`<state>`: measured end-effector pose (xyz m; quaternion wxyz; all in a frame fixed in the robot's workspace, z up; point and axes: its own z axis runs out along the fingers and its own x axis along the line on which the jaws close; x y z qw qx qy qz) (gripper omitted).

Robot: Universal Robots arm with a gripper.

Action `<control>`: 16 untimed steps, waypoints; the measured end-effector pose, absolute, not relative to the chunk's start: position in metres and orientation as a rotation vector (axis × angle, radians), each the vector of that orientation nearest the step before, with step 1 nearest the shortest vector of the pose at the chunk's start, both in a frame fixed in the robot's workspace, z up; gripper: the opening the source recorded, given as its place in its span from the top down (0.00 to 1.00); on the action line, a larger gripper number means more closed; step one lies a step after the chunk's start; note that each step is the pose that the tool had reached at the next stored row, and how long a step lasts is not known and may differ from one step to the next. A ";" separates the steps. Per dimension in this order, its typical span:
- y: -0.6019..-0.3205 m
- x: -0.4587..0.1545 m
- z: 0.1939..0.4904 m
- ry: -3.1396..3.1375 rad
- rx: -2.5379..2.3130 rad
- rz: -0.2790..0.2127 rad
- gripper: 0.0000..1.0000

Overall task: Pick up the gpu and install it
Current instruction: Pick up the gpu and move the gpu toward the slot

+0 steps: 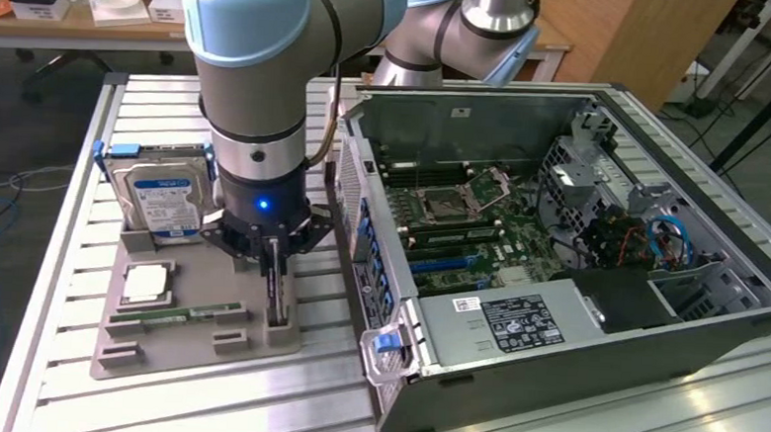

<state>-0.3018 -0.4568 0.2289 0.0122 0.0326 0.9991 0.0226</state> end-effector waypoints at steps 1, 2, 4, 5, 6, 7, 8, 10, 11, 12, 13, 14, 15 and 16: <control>-0.457 -0.302 0.229 3.115 0.102 0.071 0.74; -0.457 -0.302 0.229 3.115 0.102 0.071 0.74; -0.457 -0.302 0.230 3.115 0.102 0.071 0.74; -0.457 -0.302 0.231 3.115 0.102 0.071 0.74; -0.457 -0.302 0.232 3.115 0.102 0.070 0.74; -0.457 -0.302 0.233 3.115 0.101 0.070 0.74; -0.457 -0.302 0.235 3.115 0.101 0.069 0.74; -0.457 -0.302 0.238 3.115 0.102 0.068 0.74; -0.457 -0.302 0.240 3.115 0.102 0.068 0.74; -0.457 -0.302 0.242 3.115 0.101 0.067 0.74; -0.457 -0.302 0.244 3.115 0.101 0.066 0.74; -0.457 -0.302 0.245 3.115 0.101 0.066 0.74; -0.457 -0.302 0.247 3.115 0.101 0.065 0.74; -0.457 -0.302 0.249 3.115 0.102 0.065 0.74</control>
